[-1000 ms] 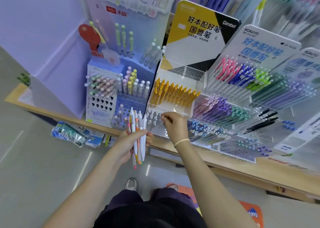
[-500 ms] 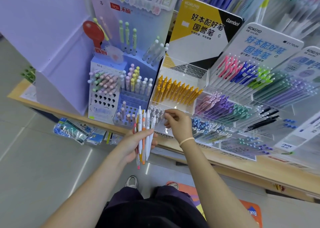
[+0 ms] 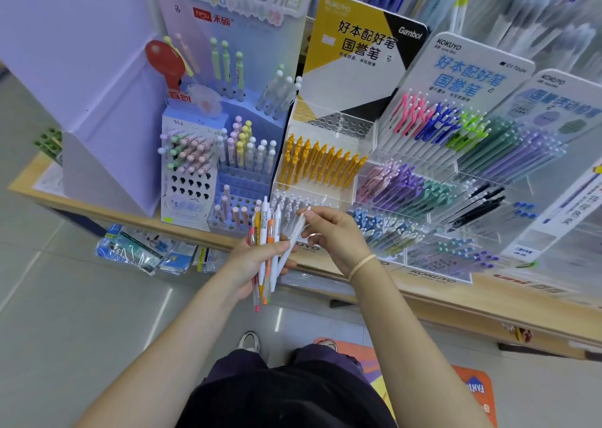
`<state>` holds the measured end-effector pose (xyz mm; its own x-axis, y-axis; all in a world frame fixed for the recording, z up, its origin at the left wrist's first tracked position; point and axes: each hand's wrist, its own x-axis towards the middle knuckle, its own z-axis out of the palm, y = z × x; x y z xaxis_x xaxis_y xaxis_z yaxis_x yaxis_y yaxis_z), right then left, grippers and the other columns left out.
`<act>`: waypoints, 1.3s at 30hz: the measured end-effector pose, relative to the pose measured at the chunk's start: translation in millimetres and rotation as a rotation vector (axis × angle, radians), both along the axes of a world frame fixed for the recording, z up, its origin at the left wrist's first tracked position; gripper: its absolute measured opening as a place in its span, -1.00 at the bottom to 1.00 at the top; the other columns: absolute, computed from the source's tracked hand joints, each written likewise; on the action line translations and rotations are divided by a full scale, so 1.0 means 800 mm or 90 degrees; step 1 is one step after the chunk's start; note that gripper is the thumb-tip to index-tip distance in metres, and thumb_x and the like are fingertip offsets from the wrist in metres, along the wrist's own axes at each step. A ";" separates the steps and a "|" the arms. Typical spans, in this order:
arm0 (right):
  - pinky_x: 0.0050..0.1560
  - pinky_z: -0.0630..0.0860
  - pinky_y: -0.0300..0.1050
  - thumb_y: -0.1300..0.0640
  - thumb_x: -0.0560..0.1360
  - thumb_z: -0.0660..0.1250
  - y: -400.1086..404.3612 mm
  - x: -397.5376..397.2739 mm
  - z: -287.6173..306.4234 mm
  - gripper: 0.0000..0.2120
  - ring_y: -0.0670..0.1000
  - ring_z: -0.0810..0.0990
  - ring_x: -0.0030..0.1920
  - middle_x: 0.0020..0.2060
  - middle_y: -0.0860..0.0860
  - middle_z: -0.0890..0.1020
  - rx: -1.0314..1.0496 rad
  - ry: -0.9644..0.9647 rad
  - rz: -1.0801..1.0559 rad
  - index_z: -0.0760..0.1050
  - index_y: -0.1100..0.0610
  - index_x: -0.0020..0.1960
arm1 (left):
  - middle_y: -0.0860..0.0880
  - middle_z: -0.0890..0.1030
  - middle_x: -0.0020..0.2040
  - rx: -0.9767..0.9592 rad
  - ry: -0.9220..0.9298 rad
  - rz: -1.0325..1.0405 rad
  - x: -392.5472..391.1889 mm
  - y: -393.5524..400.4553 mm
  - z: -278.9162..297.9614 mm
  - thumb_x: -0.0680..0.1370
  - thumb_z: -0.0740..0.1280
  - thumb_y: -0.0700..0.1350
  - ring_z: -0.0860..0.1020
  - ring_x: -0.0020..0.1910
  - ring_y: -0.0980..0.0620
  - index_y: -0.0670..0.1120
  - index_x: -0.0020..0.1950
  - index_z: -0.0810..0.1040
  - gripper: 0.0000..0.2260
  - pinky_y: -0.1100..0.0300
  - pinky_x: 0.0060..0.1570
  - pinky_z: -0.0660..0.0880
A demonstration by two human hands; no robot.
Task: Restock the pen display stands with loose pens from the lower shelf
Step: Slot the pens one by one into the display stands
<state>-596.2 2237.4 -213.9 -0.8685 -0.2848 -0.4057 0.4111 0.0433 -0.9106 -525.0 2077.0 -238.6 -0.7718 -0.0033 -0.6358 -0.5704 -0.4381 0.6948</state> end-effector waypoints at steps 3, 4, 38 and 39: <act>-0.25 0.55 -0.14 0.21 0.55 0.39 -0.005 0.007 -0.004 -0.86 -0.02 0.58 -0.33 -0.24 0.07 0.63 0.036 0.000 -0.018 0.64 0.28 0.02 | -0.16 0.72 -0.15 -0.025 -0.013 0.027 0.006 0.004 -0.008 0.48 0.49 -0.28 0.70 -0.25 -0.05 -0.21 0.01 0.65 -0.86 0.01 -0.12 0.66; -0.23 0.57 -0.13 0.22 0.55 0.40 -0.005 0.008 -0.005 -0.85 -0.02 0.58 -0.34 -0.27 0.08 0.62 0.048 0.011 -0.027 0.64 0.31 0.03 | -0.15 0.71 -0.17 -0.024 -0.017 0.033 0.007 0.005 -0.010 0.47 0.50 -0.28 0.70 -0.25 -0.04 -0.19 -0.01 0.65 -0.87 -0.03 -0.06 0.65; -0.06 0.63 0.04 0.29 0.47 0.48 -0.032 -0.016 -0.064 -0.85 0.10 0.63 -0.21 -0.28 0.09 0.64 0.249 0.206 -0.112 0.55 0.10 -0.17 | -0.18 0.72 -0.07 0.105 -0.049 0.088 0.030 -0.010 -0.030 0.57 0.41 -0.20 0.70 -0.20 -0.07 -0.21 0.01 0.64 -0.90 0.07 -0.10 0.67; -0.06 0.63 0.04 0.28 0.46 0.48 -0.034 -0.017 -0.063 -0.84 0.12 0.64 -0.19 -0.28 0.09 0.64 0.257 0.209 -0.099 0.55 0.08 -0.18 | -0.18 0.72 -0.07 0.107 -0.051 0.084 0.030 -0.010 -0.030 0.57 0.40 -0.20 0.70 -0.21 -0.07 -0.22 0.02 0.64 -0.90 0.07 -0.10 0.67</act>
<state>-610.2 2210.6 -264.5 -0.9876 -0.0201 -0.1560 0.1369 0.3781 -0.9156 -501.4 2069.3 -262.7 -0.7186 0.0107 -0.6954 -0.5514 -0.6182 0.5603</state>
